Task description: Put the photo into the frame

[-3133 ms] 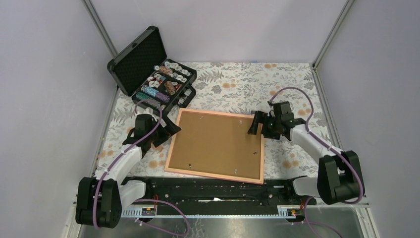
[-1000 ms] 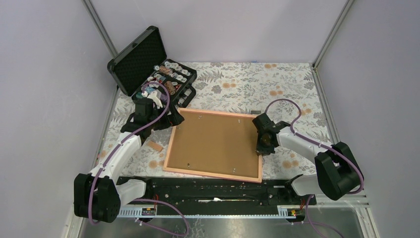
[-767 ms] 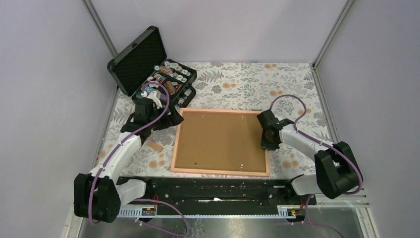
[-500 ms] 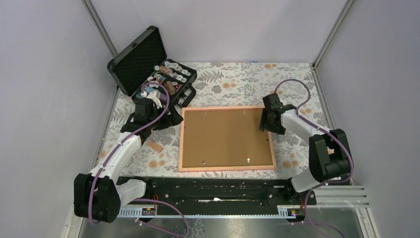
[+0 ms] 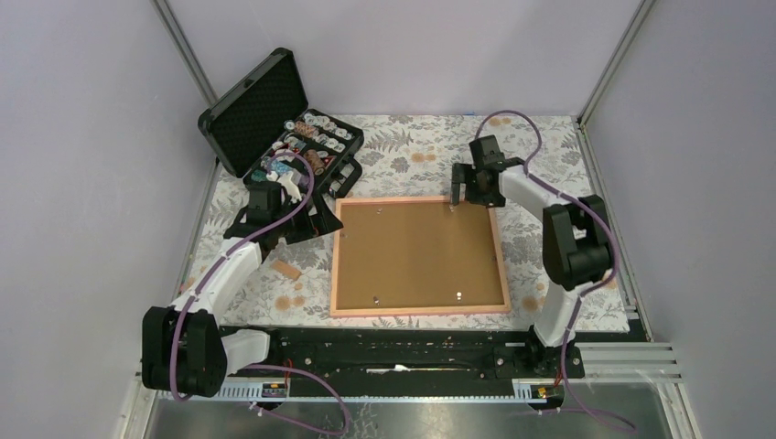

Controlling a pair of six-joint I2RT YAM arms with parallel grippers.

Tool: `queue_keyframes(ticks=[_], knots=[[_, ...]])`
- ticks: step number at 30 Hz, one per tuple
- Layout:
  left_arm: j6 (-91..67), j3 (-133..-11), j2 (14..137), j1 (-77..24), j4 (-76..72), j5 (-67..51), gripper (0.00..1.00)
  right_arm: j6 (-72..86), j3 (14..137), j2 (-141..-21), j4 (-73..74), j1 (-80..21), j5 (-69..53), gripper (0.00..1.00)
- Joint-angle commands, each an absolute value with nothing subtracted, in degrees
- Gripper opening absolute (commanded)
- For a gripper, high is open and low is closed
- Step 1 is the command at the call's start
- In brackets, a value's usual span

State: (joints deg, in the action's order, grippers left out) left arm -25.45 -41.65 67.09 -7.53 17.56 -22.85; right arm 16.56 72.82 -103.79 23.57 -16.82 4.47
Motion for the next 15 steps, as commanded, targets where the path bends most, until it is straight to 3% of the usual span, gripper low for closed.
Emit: queue_keyframes(ticks=[1, 15], knots=[[-24.52, -42.98, 66.78, -7.29, 15.55, -27.25, 0.99, 13.65, 78.8, -110.47, 27.18, -16.96, 3.78, 1.0], [-24.65, -42.71, 65.3, -7.29, 15.05, -27.95, 0.99, 11.64, 77.74, -112.01, 26.46, -18.97, 6.61, 1.0]])
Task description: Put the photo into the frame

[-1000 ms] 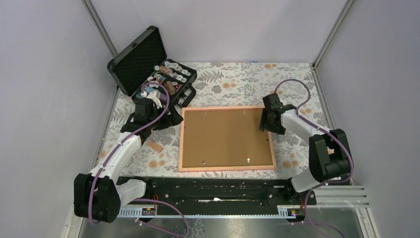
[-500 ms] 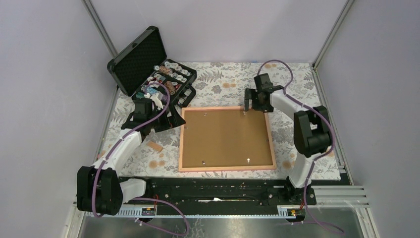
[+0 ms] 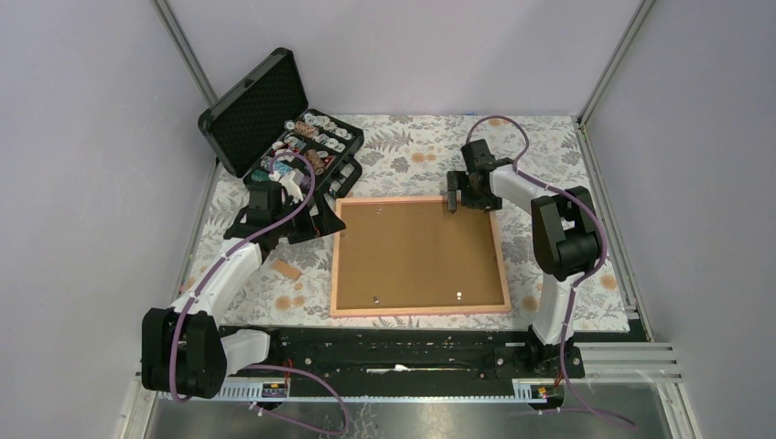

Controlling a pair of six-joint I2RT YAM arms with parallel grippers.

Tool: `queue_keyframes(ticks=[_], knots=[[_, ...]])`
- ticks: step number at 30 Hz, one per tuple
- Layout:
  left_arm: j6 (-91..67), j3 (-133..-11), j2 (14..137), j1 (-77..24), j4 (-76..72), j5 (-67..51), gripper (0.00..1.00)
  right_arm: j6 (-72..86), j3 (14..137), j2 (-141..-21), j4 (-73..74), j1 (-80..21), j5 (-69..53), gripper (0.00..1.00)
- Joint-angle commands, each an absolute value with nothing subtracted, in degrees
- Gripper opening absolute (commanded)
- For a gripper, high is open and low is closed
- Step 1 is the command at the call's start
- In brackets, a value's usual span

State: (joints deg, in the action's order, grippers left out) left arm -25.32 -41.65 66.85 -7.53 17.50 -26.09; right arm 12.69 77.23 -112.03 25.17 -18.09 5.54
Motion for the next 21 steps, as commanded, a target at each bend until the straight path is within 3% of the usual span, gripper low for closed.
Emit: queue_keyframes(ticks=[1, 8, 14, 21], knots=[[-24.57, -42.52, 65.04, -7.29, 15.01, -27.8, 0.99, 11.27, 78.15, -111.86, 26.82, -19.05, 7.09, 1.0], [-24.68, -42.54, 65.32, -7.29, 15.06, -27.7, 0.99, 20.19, 77.86, -105.36, 35.73, -19.96, 8.48, 1.0], [-30.62, -42.7, 67.06, -9.37, 20.8, -11.64, 0.98, 27.55, 63.65, -89.69, 41.19, -22.1, 10.7, 1.0], [-41.14, -37.15, 70.55, -12.35, 16.36, -9.86, 0.99, 31.38, 48.02, -77.85, 33.13, -16.47, 5.73, 1.0]])
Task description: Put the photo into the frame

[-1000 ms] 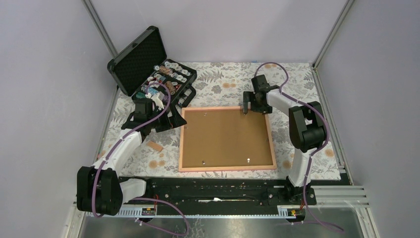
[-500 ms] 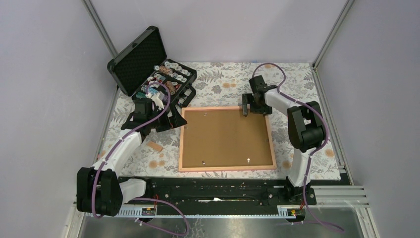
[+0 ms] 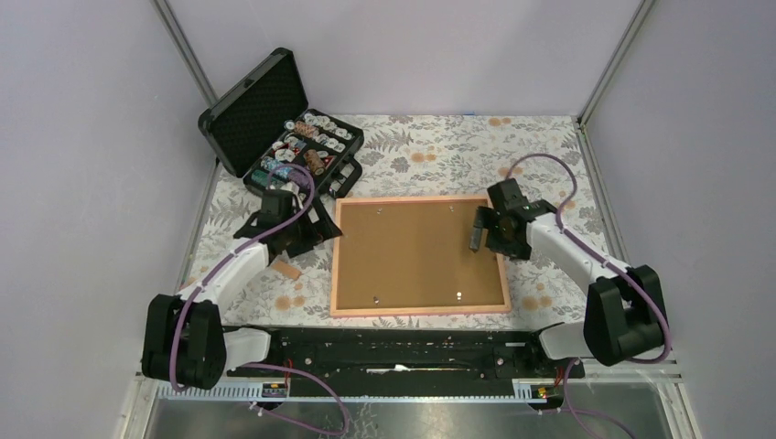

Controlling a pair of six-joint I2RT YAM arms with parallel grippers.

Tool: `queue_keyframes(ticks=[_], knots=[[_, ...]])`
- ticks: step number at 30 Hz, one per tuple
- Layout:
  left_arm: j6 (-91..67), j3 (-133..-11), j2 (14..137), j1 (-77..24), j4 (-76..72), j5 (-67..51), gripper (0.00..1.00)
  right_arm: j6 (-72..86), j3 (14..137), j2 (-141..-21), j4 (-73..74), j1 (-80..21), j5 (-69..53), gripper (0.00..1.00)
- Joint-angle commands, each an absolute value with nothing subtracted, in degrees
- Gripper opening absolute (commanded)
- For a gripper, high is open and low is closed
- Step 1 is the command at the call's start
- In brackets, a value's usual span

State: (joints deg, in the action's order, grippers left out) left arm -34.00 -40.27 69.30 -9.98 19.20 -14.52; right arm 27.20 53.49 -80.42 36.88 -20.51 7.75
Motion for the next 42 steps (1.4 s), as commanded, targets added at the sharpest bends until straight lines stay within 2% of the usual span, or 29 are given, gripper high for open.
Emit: queue_keyframes(ticks=[1, 7, 12, 23, 28, 30, 35, 37, 42], knots=[[-41.82, -36.5, 70.77, -13.45, 16.02, -9.47, 0.99, 31.66, 46.57, -77.56, 31.56, -15.64, 5.19, 1.0], [-46.13, -31.51, 71.08, -20.76, 12.18, -8.17, 0.99, 32.22, 45.23, -83.14, 25.09, -15.01, 4.2, 1.0], [-52.43, -27.51, 70.93, -28.55, 5.85, -10.38, 0.98, 31.65, 49.73, -89.34, 20.28, -14.99, 4.64, 1.0], [-60.71, -30.04, 75.63, -46.8, 2.45, -7.96, 0.98, 25.1, 82.83, -115.56, 22.92, -14.88, 3.96, 1.0], [-61.12, -30.94, 73.13, -52.22, 4.64, -7.08, 0.98, 19.22, 95.93, -124.34, 26.54, -14.77, -11.86, 1.0], [-59.05, -32.1, 70.5, -52.38, 8.71, -5.98, 0.98, 17.94, 97.89, -123.13, 28.19, -14.72, -11.4, 1.0], [-55.29, -30.69, 58.77, -52.34, 13.69, -0.99, 0.99, 15.39, 98.16, -113.32, 35.24, -14.78, 2.18, 1.0], [-52.55, -31.96, 55.68, -52.31, 17.42, 2.44, 0.99, 17.19, 93.91, -108.23, 37.84, -14.77, 6.2, 1.0], [-43.83, -38.29, 51.92, -51.47, 21.12, 7.62, 0.99, 20.66, 74.71, -95.55, 35.9, -14.77, 6.74, 1.0]])
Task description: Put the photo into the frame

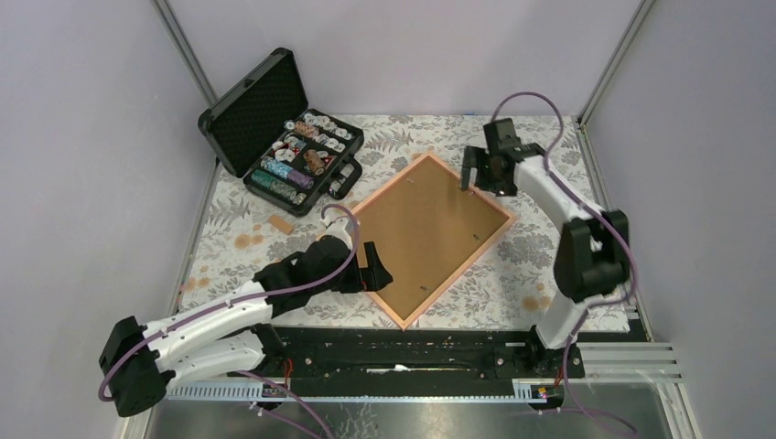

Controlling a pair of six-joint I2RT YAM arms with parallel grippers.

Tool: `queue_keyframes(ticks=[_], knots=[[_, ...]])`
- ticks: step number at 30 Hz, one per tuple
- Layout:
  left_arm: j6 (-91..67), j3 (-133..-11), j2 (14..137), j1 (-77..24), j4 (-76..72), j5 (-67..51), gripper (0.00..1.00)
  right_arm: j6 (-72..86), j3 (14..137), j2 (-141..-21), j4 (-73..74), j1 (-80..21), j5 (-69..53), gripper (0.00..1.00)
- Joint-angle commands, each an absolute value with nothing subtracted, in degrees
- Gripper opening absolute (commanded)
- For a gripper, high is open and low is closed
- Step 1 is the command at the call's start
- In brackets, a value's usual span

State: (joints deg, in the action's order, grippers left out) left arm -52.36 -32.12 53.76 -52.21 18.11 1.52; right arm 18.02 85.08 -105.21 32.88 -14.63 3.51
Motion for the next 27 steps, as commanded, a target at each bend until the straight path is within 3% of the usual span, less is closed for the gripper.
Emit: queue_keyframes(ticks=[1, 5, 9, 14, 22, 27], knots=[[-41.17, -40.49, 52.29, -51.12, 21.37, 8.18, 0.99, 21.25, 70.83, -93.62, 34.88, -14.74, 6.7, 0.99], [-30.65, -52.65, 58.21, -49.46, 23.53, 10.16, 0.99, 23.22, 60.55, -88.82, 30.46, -14.77, 4.66, 0.92], [-22.19, -65.03, 64.96, -49.05, 24.63, 11.8, 0.99, 23.51, 57.89, -91.29, 27.52, -14.74, 1.11, 0.84], [-16.12, -72.73, 70.02, -48.79, 25.95, 11.95, 0.99, 24.46, 58.09, -95.52, 26.21, -15.13, 4.77, 0.85], [-10.23, -65.03, 68.45, -48.24, 20.84, 17.21, 0.99, 26.39, 59.33, -99.12, 24.09, -15.44, 10.59, 0.81], [-10.29, -62.49, 68.08, -46.13, 20.4, 18.13, 0.99, 27.35, 60.64, -101.77, 25.07, -15.84, 10.57, 0.72]])
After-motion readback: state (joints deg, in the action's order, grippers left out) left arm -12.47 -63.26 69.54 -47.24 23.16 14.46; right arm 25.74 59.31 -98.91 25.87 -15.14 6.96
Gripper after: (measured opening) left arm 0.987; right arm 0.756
